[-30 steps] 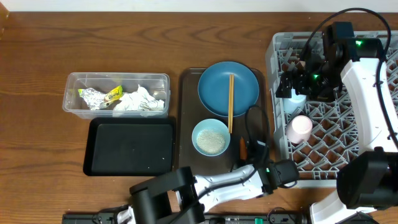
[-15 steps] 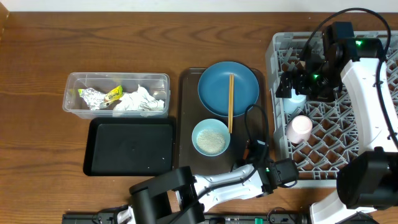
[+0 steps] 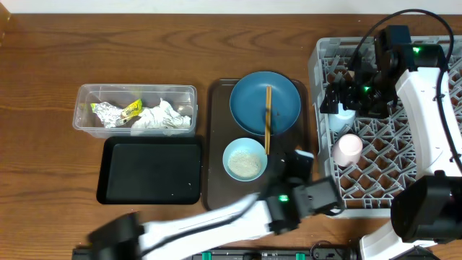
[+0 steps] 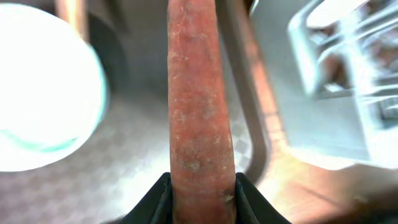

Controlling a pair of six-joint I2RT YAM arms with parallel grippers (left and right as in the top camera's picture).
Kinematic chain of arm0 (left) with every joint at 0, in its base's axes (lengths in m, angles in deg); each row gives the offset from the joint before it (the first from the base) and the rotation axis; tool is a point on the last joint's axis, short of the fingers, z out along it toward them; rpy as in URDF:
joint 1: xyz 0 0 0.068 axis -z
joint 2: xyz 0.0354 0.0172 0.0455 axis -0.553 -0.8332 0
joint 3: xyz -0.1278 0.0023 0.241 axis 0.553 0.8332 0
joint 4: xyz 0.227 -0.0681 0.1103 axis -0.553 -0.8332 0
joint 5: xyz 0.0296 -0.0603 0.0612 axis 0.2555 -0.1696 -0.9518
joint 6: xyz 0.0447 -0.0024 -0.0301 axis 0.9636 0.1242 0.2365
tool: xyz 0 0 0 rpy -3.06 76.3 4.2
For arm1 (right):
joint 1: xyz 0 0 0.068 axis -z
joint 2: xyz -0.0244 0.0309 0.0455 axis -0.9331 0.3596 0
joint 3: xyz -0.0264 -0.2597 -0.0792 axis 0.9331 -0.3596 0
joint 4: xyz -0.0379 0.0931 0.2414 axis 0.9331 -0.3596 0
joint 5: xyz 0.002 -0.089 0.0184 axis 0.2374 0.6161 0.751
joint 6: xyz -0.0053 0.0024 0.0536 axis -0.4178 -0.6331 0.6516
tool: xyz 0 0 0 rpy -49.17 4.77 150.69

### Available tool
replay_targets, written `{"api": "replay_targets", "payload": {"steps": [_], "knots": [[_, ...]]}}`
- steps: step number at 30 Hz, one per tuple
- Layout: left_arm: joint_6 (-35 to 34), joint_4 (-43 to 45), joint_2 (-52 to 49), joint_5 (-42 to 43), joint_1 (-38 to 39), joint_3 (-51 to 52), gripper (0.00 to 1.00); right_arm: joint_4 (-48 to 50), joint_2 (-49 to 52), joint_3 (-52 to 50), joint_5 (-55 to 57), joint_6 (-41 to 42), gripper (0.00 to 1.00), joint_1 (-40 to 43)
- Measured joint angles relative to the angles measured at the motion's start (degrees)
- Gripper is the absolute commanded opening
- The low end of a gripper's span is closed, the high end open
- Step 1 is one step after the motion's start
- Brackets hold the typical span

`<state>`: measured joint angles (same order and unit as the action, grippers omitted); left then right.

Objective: Sort waste into correct bins and load items into the dishwasher rack
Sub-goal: 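Move the left gripper down to the carrot and grasp it, then carry the carrot left onto the black tray and release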

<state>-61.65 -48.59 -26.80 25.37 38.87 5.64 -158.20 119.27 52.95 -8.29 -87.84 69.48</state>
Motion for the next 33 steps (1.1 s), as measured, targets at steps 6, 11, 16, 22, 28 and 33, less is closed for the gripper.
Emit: {"api": "replay_targets", "payload": {"steps": [6,11,16,22,28,33], "knots": [[0.02,-8.09,15.08,-0.46,-9.64,0.0,0.1,0.02,0.0,0.0,0.0,0.0,0.99,0.0],[-0.72,-19.06,24.72,-3.3,-24.3,-0.02,0.06,-0.02,0.0,0.02,-0.02,0.0,0.99,0.0],[-2.89,-26.97,29.46,-5.97,-38.05,0.02,0.06,0.0,0.0,0.02,-0.02,0.0,0.99,0.0],[-6.19,-24.87,30.14,-7.08,-48.94,5.84,0.06,0.04,0.0,0.02,-0.02,0.0,0.99,0.0],[-11.08,-15.41,29.9,-6.34,-54.36,19.04,0.06,0.0,0.0,0.04,-0.04,0.0,0.99,0.0],[-12.76,-5.25,29.68,-2.45,-55.74,29.24,0.06,0.0,0.0,0.07,-0.2,0.0,0.99,0.0]]}}
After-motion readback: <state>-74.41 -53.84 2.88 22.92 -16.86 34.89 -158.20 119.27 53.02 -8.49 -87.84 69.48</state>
